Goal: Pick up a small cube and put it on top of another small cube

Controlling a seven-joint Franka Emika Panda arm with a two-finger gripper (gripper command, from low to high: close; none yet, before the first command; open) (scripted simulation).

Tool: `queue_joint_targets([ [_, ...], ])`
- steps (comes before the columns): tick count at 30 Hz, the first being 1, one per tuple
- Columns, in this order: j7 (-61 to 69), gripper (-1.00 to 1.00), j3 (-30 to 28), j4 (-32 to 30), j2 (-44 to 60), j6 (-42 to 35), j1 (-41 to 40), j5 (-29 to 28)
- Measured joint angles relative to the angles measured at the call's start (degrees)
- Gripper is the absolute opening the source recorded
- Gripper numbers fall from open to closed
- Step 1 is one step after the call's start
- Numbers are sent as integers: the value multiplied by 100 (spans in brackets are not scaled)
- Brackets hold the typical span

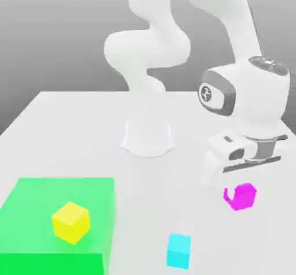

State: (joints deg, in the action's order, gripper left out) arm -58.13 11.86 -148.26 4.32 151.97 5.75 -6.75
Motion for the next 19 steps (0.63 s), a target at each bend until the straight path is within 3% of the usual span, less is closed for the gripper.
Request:
queue_joint_targets([
  [11,800,-100,-1024,1180,-577,-1699,-2252,636],
  [14,867,-100,-921,1150,-243,-1332,-2915,688],
  [15,850,-100,-820,1098,-74,-1111,-2737,661],
  [16,839,100,-789,1064,37,-966,-2682,644],
  [19,840,100,-789,1064,37,-966,-2681,644],
])
